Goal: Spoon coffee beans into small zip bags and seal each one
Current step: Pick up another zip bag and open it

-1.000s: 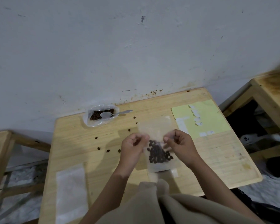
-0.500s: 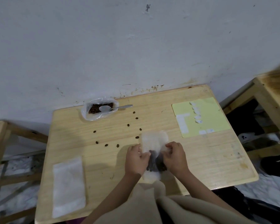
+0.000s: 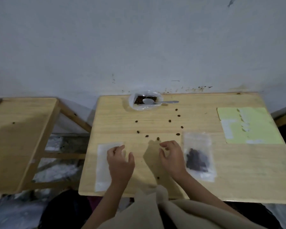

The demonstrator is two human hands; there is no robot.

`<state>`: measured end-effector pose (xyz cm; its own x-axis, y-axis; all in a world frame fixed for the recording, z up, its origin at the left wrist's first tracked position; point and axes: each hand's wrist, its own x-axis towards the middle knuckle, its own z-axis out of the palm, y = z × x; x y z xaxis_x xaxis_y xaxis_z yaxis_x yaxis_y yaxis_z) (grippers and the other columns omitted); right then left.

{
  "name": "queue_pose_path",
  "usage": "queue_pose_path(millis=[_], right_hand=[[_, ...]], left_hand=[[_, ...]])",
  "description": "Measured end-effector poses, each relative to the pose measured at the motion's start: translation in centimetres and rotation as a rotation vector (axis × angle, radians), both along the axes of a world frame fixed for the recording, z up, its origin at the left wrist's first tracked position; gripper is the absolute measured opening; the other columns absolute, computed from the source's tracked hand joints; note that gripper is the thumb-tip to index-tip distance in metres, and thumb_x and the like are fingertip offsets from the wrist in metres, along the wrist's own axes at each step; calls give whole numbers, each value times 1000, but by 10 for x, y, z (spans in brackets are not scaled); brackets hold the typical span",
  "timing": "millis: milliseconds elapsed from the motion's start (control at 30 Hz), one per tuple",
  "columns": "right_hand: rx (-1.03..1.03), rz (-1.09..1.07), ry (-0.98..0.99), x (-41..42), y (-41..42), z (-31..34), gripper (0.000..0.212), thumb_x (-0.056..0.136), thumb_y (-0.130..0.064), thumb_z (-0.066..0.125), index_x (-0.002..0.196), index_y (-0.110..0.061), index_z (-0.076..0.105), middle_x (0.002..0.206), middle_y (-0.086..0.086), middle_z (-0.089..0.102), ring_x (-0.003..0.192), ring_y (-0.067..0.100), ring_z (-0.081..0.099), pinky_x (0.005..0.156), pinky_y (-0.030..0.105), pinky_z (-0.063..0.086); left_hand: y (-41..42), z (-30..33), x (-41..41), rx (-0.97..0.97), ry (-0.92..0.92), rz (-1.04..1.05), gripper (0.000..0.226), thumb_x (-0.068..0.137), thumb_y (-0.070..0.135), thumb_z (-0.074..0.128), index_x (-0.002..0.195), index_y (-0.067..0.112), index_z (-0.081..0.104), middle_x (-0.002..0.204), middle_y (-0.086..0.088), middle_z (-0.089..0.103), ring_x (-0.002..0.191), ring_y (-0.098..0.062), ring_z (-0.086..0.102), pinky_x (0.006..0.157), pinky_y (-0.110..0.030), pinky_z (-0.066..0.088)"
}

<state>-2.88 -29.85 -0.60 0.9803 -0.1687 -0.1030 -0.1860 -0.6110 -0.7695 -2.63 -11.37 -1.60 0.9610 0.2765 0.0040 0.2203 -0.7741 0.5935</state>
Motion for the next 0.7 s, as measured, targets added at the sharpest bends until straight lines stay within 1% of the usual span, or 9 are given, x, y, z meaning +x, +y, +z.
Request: queue_pose_path(millis=[133,233,267,333,400,467,567,633,700], right_hand=[[144,85,148,5,71,-6,24,84,-10,61,108,-9,64,104,6,63,82,10,55,74,13,42],[147,120,277,12,111,-8,29,85,-14,59,114,-9,61,107,7,61,88,16,58,78,22,46],[122,138,298,15,121,-9,25,85,-15,59,110,-10,61,105,8,60,89,19,57,77,25,46],[47,152,340,20,137,-10,5,84,-19,58,83,-17,54,94,10,54,81,23,53,67,28,41],[27,125,375,23,149,-14,24,82,-21,58,67,-21,40,88,10,49,73,24,49,62,29,38],[32,64,371,26,156,-16,11,81,-21,59,79,-15,50,95,13,54,79,28,55,63,31,43],[43,-42,324,24,160,-15,31,83,-20,62,110,-8,54,110,9,51,95,26,56,73,30,46],[79,-109,253,21,160,-13,26,83,-22,65,104,-11,56,104,4,52,90,20,55,70,25,44],[153,-158,181,18,161,-9,17,82,-23,69,85,-15,54,85,0,56,74,12,53,59,14,38]], left_hand=[[63,-7,-5,38,155,116,47,74,18,75,115,-1,63,119,-24,55,111,-40,50,92,-43,42],[92,-11,-7,51,285,34,56,77,35,65,123,3,57,127,-17,53,119,-34,47,99,-38,37],[98,-12,-8,48,299,0,56,77,38,59,122,5,57,126,-14,54,118,-32,49,99,-36,37],[105,-16,-9,87,256,-70,53,73,39,53,109,2,63,112,-16,61,105,-37,56,89,-40,45],[110,-28,-12,65,251,-138,53,69,41,47,94,0,67,94,-18,65,89,-40,61,75,-44,52],[113,-32,-16,27,226,-179,47,67,37,53,91,-1,67,91,-19,64,85,-40,62,71,-46,55],[115,-26,-18,-25,188,-163,51,67,35,59,98,-5,66,100,-23,61,88,-42,60,78,-50,53],[116,-26,-19,-66,169,-140,57,69,40,56,103,-6,65,104,-22,61,93,-41,60,82,-49,52],[116,-23,-21,-106,135,-111,51,71,34,63,105,-4,64,105,-21,61,95,-38,60,84,-43,51]])
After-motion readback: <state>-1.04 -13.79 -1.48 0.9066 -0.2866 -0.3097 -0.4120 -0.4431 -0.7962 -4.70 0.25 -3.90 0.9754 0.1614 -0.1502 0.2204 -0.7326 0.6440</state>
